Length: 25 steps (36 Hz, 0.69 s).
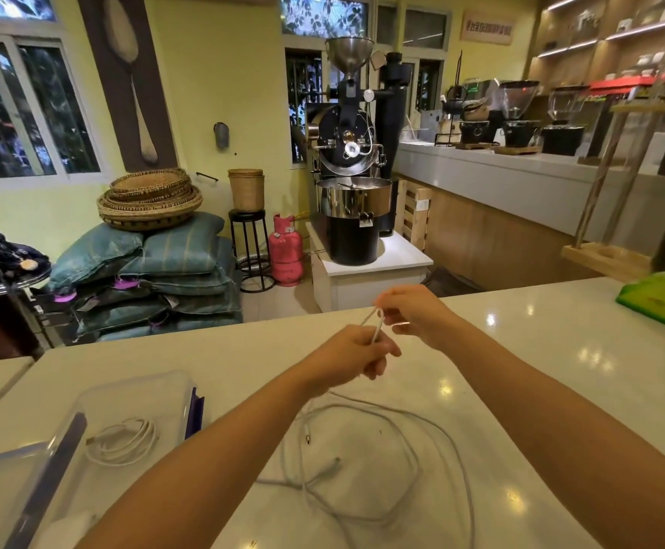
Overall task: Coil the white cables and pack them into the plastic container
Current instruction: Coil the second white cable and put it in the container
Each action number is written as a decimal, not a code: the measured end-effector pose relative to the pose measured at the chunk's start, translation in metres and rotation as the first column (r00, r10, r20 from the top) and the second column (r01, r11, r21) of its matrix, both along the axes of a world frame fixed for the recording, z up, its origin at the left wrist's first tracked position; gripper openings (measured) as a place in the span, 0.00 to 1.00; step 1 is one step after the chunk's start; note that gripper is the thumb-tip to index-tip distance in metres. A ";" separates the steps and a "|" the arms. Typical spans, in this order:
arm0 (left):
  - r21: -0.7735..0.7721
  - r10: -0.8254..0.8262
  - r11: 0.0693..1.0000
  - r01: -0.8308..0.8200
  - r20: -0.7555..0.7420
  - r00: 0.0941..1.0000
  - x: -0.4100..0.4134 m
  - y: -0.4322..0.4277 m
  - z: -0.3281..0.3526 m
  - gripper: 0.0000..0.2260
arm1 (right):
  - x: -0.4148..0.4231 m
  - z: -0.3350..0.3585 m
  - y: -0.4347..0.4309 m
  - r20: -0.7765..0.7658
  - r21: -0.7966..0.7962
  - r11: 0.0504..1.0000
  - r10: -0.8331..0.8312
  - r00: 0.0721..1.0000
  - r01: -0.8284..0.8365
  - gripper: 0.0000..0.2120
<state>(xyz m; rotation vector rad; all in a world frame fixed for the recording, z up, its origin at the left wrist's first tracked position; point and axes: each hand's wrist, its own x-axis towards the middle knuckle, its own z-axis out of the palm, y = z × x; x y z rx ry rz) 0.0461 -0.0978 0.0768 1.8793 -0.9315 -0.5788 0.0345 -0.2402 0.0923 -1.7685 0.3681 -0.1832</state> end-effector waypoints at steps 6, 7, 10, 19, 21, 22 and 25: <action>-0.220 -0.041 0.975 0.016 -0.109 0.993 0.003 0.006 0.039 0.13 | 0.002 0.006 0.016 0.181 0.108 0.992 0.048 0.982 -0.068 0.06; -0.237 -0.039 0.971 0.008 -0.125 0.991 0.005 0.007 0.044 0.13 | 0.003 0.006 0.020 0.205 0.100 0.991 0.064 0.977 -0.086 0.06; -0.284 -0.028 0.958 -0.023 -0.177 0.984 0.008 0.009 0.057 0.16 | 0.003 0.008 0.033 0.271 0.113 0.985 0.099 0.958 -0.134 0.10; -0.389 0.011 0.918 -0.079 -0.173 0.985 0.021 0.017 0.081 0.14 | 0.007 0.002 0.080 0.244 0.218 0.918 0.277 0.929 -0.332 0.09; -0.395 0.038 0.913 -0.101 -0.163 0.986 0.028 0.022 0.086 0.14 | 0.003 -0.001 0.091 0.157 0.228 0.906 0.327 0.932 -0.356 0.11; -0.394 0.055 0.912 -0.115 -0.161 0.985 0.032 0.025 0.087 0.14 | 0.002 -0.002 0.097 0.122 0.233 0.904 0.338 0.933 -0.358 0.09; -0.386 0.097 0.909 -0.156 -0.168 0.981 0.040 0.032 0.090 0.15 | 0.005 -0.006 0.108 0.054 0.111 0.959 0.257 0.965 -0.261 0.16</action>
